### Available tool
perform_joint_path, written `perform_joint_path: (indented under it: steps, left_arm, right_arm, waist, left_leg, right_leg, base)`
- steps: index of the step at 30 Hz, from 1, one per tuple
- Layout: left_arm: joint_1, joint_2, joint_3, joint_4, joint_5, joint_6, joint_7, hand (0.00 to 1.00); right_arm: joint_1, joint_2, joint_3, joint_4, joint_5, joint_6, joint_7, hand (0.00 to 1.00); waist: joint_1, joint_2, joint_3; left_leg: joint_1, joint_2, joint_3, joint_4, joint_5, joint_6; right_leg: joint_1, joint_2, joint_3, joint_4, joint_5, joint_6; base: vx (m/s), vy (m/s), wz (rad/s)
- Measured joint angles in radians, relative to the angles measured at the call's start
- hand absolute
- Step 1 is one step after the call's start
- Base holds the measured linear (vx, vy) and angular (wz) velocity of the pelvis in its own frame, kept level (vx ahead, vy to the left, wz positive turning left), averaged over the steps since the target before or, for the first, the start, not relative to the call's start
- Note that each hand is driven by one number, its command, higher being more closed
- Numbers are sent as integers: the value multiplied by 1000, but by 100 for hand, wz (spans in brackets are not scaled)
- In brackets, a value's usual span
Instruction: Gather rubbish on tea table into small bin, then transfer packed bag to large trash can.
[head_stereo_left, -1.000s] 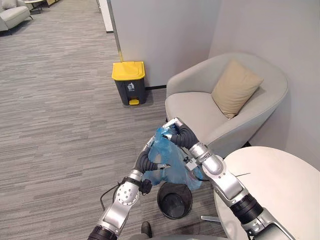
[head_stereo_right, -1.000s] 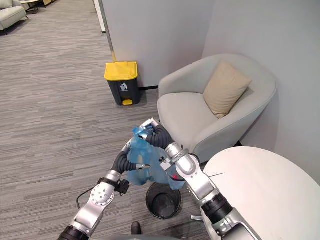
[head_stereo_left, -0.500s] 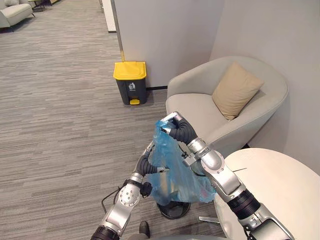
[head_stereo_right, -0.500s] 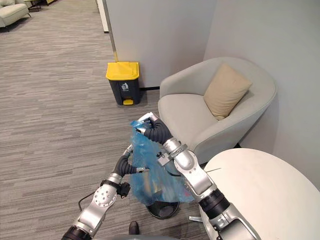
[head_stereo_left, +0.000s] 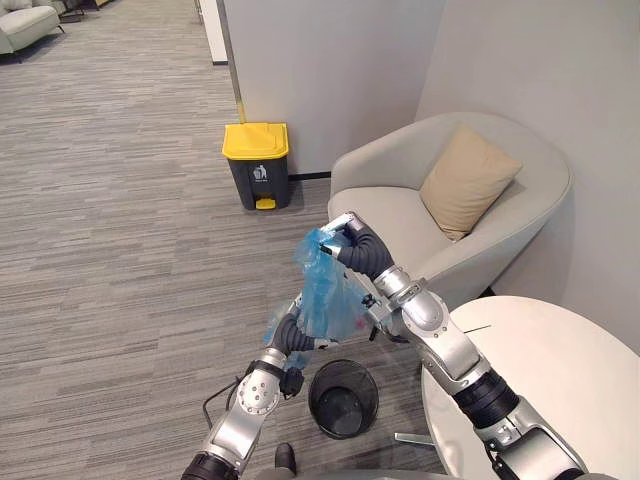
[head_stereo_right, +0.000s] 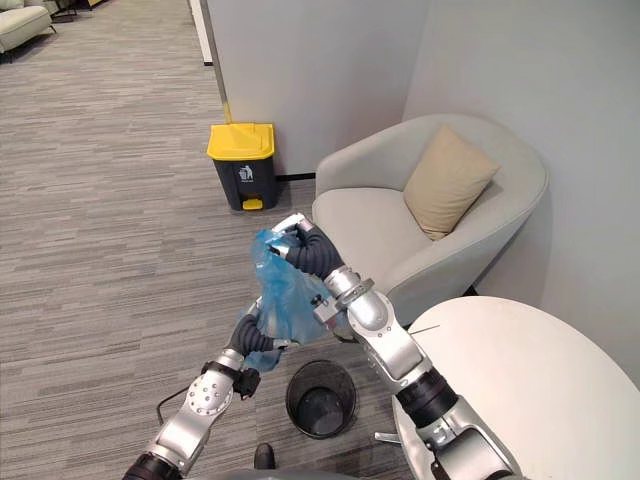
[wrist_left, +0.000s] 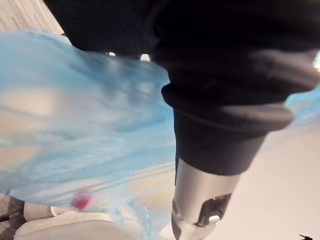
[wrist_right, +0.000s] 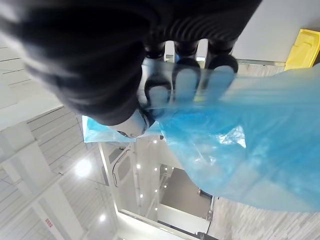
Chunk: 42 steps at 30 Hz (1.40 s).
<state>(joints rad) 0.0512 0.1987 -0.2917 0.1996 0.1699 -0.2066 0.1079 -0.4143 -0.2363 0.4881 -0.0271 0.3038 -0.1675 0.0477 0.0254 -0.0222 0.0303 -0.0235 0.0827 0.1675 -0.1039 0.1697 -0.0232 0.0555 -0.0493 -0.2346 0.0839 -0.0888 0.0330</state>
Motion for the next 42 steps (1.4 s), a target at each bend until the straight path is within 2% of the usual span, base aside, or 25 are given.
perform_joint_path:
  steps: [6,7,9,11,12,13,14,21,25,26,27,30,32,35,42]
  left_arm:
    - [3,-4,51,-36,-2,-1,3,0]
    - [13,-16,57,-34,-3,-1,13,0]
    - [9,-29,23,-17,-6,-4,34,0]
    - [-38,-41,-58,108,-2,-19,69,0]
    - [-69,-56,-92,180,-7,-12,68,0]
    - [-90,-77,-105,225,-81,5,40,0]
    - [-92,-86,-110,225,-82,8,50,0]
    - [-110,-95,-131,314,1,15,126,0]
    - [-123,-96,-154,405,42,44,161,0]
    - [-124,-96,-163,416,46,54,162,100]
    - [-129,-97,-173,434,58,70,170,100]
    - [-141,-98,-176,435,80,82,203,100]
    - [-158,-98,-168,364,79,109,207,100]
    - [-161,-99,-159,230,77,109,223,100]
    - [-162,-107,-127,169,3,106,224,100]
  right_arm:
    - [-47,47,21,0,51,0,1,100]
    - [-70,59,67,0,62,0,12,100]
    - [-82,80,124,0,73,-1,19,100]
    - [-84,94,177,3,74,0,21,100]
    - [-84,100,199,5,74,2,23,100]
    - [-84,105,220,9,80,3,24,100]
    - [-84,106,231,12,83,3,20,100]
    - [-85,103,261,12,88,5,5,100]
    - [-110,119,305,11,89,-2,-5,100]
    - [-119,125,305,11,89,-2,-6,100]
    - [-134,130,305,11,89,-2,-12,100]
    - [-137,139,308,11,93,-3,-25,100]
    - [-137,155,308,11,98,-10,-25,100]
    - [-137,168,307,10,99,-20,-25,100]
    - [-103,176,304,10,101,-21,-22,100]
  waist:
    - [15,0,0]
    - [16,0,0]
    - [17,0,0]
    - [21,-2,-1]
    - [22,-3,-2]
    - [16,-7,-1]
    - [12,-10,-1]
    - [18,-11,-1]
    - [14,-11,-1]
    - [13,-12,-1]
    - [13,-11,-1]
    - [17,-12,-1]
    - [15,-12,-1]
    - [15,-12,-1]
    - [15,-12,-1]
  left_leg:
    - [0,-2,-2,0,0,0]
    - [0,-3,-4,0,0,0]
    - [0,3,-5,0,0,0]
    - [1,3,-12,0,0,0]
    - [1,3,-12,0,0,0]
    - [1,4,-12,0,-2,-3]
    - [0,4,-11,0,-3,-5]
    - [0,8,-9,0,-3,-6]
    - [0,8,-9,0,-3,-6]
    - [0,8,-8,0,-4,-7]
    - [0,8,-8,0,-4,-7]
    - [0,8,-8,0,-4,-7]
    - [-4,7,-9,0,-4,-7]
    - [-8,6,-14,0,-4,-7]
    - [-8,5,-15,0,-2,-4]
  right_leg:
    - [1,-1,-4,-2,0,0]
    - [3,-2,-5,-3,0,0]
    - [4,-2,-5,-5,0,0]
    - [13,-2,-12,-15,3,1]
    - [14,-1,-12,-17,4,1]
    - [13,-1,-11,-17,4,0]
    - [12,-1,-10,-17,4,0]
    - [11,3,-7,-17,5,0]
    - [11,3,-6,-18,5,0]
    - [11,3,-6,-18,5,0]
    - [11,3,-6,-18,5,0]
    - [11,3,-6,-18,5,0]
    - [8,2,-7,-18,5,0]
    - [8,2,-11,-19,4,0]
    - [11,2,-12,-18,4,0]
  base:
    - [0,0,0]
    - [0,0,0]
    - [3,-6,3]
    - [5,-10,8]
    - [0,0,0]
    - [0,0,0]
    - [-8,3,-4]
    - [0,0,-1]
    - [0,0,0]
    - [0,0,0]
    - [0,0,0]
    - [0,0,0]
    - [0,0,2]
    - [0,0,4]
    - [0,0,0]
